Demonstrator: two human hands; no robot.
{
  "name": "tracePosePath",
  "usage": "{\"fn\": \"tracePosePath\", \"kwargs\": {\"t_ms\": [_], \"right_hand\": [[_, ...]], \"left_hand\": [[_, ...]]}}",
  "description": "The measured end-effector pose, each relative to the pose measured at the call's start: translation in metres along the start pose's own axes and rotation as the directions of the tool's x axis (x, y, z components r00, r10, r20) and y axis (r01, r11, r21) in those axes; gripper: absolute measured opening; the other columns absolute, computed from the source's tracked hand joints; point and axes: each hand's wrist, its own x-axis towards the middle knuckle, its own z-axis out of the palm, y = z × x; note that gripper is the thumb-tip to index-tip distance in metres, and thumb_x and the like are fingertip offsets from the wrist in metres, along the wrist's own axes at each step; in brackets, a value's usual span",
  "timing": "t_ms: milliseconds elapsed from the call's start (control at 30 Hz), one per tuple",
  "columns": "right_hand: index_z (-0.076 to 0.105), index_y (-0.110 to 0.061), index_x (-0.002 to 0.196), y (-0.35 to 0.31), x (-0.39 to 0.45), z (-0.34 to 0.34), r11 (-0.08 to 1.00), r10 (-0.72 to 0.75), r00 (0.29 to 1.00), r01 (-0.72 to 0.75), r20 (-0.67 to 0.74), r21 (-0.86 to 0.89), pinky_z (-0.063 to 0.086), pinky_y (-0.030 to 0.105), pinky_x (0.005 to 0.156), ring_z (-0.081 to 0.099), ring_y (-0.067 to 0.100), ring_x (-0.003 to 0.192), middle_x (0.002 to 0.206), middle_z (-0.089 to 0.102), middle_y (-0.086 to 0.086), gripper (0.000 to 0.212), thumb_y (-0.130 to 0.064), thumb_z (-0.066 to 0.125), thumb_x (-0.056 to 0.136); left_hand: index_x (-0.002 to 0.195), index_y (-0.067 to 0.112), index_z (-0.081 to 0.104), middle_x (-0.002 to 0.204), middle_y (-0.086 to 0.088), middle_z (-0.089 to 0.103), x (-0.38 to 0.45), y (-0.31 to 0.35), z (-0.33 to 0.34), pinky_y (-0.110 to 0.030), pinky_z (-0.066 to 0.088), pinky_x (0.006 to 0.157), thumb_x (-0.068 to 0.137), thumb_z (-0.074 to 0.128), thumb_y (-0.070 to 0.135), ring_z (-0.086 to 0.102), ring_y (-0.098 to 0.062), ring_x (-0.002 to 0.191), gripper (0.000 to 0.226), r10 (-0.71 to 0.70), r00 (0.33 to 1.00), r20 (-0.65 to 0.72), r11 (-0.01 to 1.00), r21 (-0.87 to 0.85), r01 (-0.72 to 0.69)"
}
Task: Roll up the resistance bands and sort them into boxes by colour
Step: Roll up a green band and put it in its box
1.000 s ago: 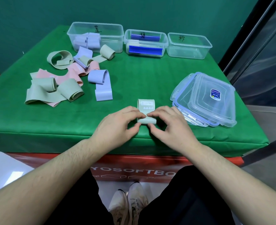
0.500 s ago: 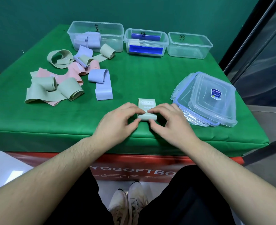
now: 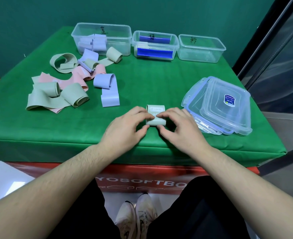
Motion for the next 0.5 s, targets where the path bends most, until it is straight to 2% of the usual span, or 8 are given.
{"fn": "tracePosePath", "kwargs": {"t_ms": [67,133,200,333,500], "right_hand": [[0.067,-0.029,0.115,0.001,0.000,0.000,1.000,-0.009,1.000,0.009,-0.015,-0.019,0.042,0.040,0.093,0.050,0.018,0.101,0.109,0.060,-0.012,0.033,-0.039,0.062,0.084],[0.066,-0.028,0.117,0.001,-0.002,0.000,0.999,-0.022,0.999,0.021,-0.030,-0.029,0.040,0.037,0.094,0.049,0.018,0.103,0.112,0.058,-0.011,0.033,-0.034,0.066,0.085],[0.065,-0.028,0.116,0.002,-0.002,0.000,0.999,-0.029,0.999,0.028,-0.025,-0.018,0.041,0.038,0.093,0.050,0.019,0.102,0.112,0.058,-0.011,0.032,-0.030,0.068,0.084],[0.067,-0.028,0.113,0.004,0.003,0.001,1.000,-0.015,1.000,0.015,-0.007,0.014,0.045,0.044,0.090,0.053,0.020,0.099,0.109,0.061,-0.010,0.029,-0.030,0.067,0.084],[0.069,-0.026,0.112,0.001,-0.001,-0.003,1.000,-0.030,1.000,0.030,-0.008,-0.002,0.043,0.039,0.090,0.054,0.020,0.098,0.106,0.061,-0.011,0.028,-0.034,0.065,0.085]], "left_hand": [[0.114,0.032,0.066,0.114,0.020,0.057,0.001,0.000,0.000,-0.029,0.048,0.067,0.089,0.066,0.027,0.043,0.001,0.070,0.025,-0.003,1.000,0.010,1.000,0.020,0.003],[0.115,0.032,0.066,0.115,0.020,0.057,0.003,0.000,-0.001,-0.029,0.048,0.069,0.090,0.065,0.028,0.041,-0.001,0.070,0.026,-0.006,1.000,0.024,0.999,0.035,0.005],[0.117,0.032,0.064,0.117,0.020,0.056,0.005,0.001,-0.003,-0.030,0.050,0.073,0.089,0.065,0.030,0.045,-0.001,0.074,0.028,-0.006,0.999,0.046,0.999,0.049,0.004],[0.119,0.030,0.063,0.118,0.018,0.057,0.011,0.002,-0.003,-0.035,0.051,0.079,0.089,0.066,0.034,0.060,-0.012,0.097,0.030,-0.011,0.997,0.078,0.997,0.082,0.004],[0.117,0.032,0.063,0.115,0.019,0.058,0.007,0.003,-0.005,-0.035,0.053,0.074,0.091,0.064,0.035,0.061,-0.010,0.094,0.026,0.025,0.998,0.049,0.995,0.091,-0.029]]}}
